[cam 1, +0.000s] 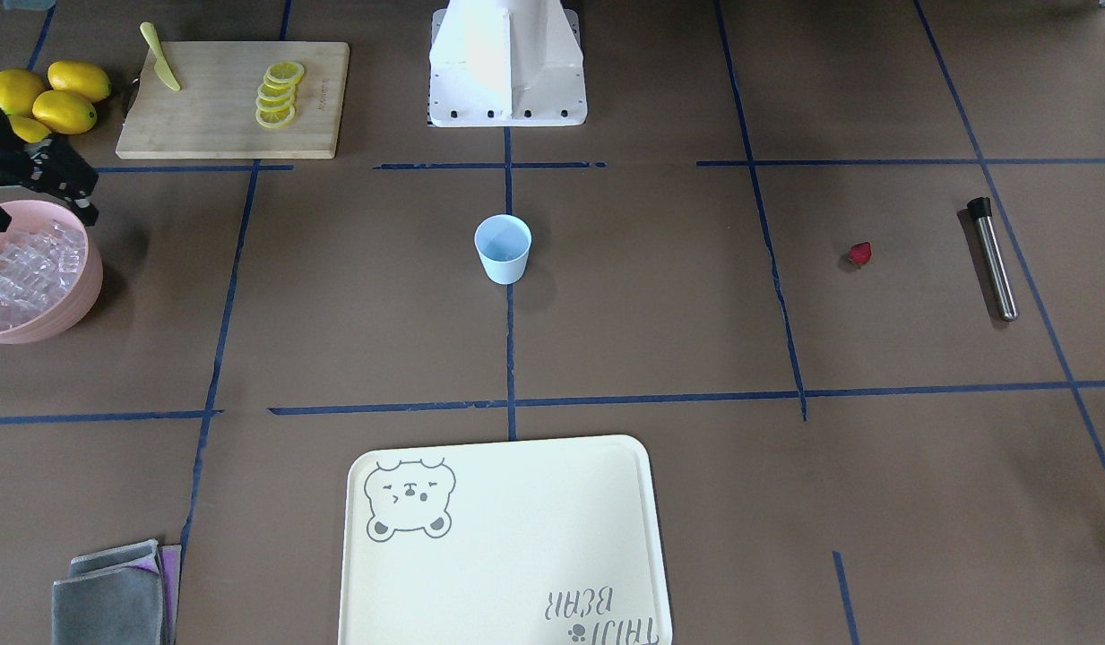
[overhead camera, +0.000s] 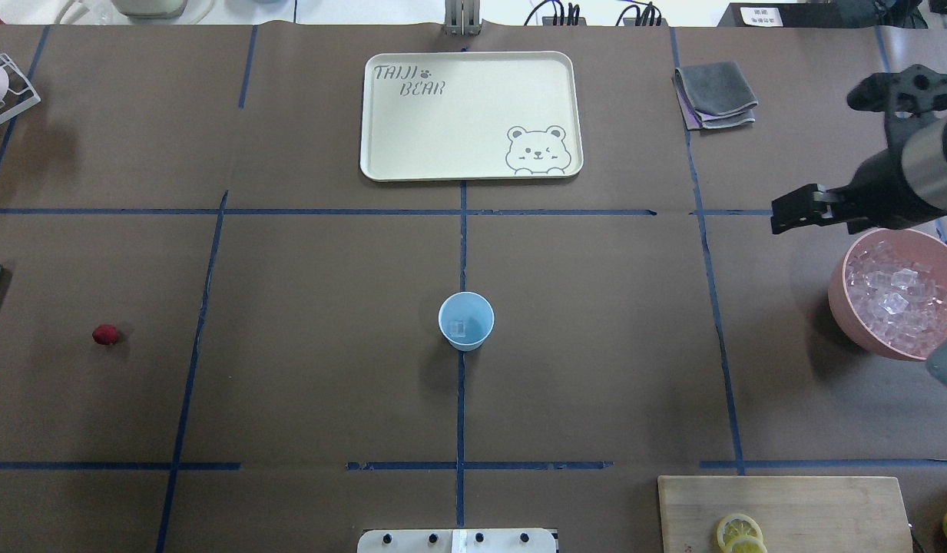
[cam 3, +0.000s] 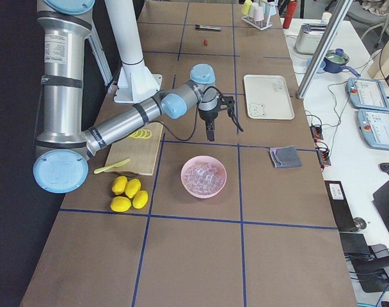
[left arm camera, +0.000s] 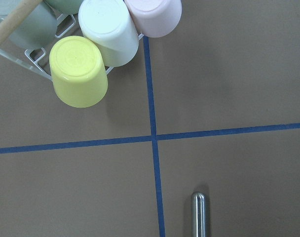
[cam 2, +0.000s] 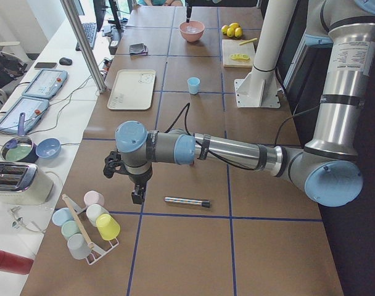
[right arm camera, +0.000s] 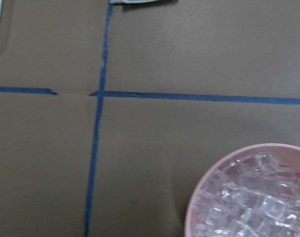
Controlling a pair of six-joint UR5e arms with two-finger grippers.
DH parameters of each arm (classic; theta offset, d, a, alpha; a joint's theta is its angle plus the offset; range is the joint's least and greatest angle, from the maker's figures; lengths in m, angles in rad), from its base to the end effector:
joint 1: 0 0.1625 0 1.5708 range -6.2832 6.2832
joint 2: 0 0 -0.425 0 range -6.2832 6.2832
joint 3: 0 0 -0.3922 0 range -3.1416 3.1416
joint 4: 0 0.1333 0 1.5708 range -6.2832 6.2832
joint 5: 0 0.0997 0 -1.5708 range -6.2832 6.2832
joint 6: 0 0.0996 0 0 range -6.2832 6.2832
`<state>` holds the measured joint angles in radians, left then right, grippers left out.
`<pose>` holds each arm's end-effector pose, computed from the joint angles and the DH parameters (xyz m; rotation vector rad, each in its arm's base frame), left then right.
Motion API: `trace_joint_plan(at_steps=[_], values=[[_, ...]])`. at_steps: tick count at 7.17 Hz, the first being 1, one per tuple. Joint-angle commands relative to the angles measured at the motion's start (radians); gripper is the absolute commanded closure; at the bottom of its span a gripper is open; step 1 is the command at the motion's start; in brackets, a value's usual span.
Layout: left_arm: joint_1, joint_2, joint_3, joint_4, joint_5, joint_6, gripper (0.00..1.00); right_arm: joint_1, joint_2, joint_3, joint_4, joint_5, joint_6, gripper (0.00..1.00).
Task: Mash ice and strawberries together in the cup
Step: 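Move the right gripper back over the pink bowl of ice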
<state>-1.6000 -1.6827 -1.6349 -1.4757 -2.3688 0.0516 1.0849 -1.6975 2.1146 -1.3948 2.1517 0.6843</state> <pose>-0.0777 -0.5366 0.5774 0.1087 0.7939 0.0535 -0.1332 -0.4206 0.4385 0.1688 -0.7870 0.0154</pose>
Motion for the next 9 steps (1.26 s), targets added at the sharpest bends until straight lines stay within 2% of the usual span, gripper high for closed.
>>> trace_joint_plan(at_steps=[1, 4, 7, 9], values=[[0.0, 0.0, -0.014, 0.0, -0.001, -0.01, 0.0, 0.043, -0.089, -0.073, 0.04, 0.013, -0.095, 0.01], [0.0, 0.0, -0.02, 0.002, 0.0, -0.022, 0.0, 0.039, -0.088, -0.143, 0.04, 0.016, 0.045, 0.01], [0.0, -0.002, -0.028, 0.002, 0.0, -0.022, 0.0, 0.026, -0.085, -0.165, 0.039, 0.033, 0.055, 0.01], [0.002, -0.002, -0.028, 0.002, 0.0, -0.022, 0.0, -0.023, -0.077, -0.166, 0.04, 0.031, 0.057, 0.01]])
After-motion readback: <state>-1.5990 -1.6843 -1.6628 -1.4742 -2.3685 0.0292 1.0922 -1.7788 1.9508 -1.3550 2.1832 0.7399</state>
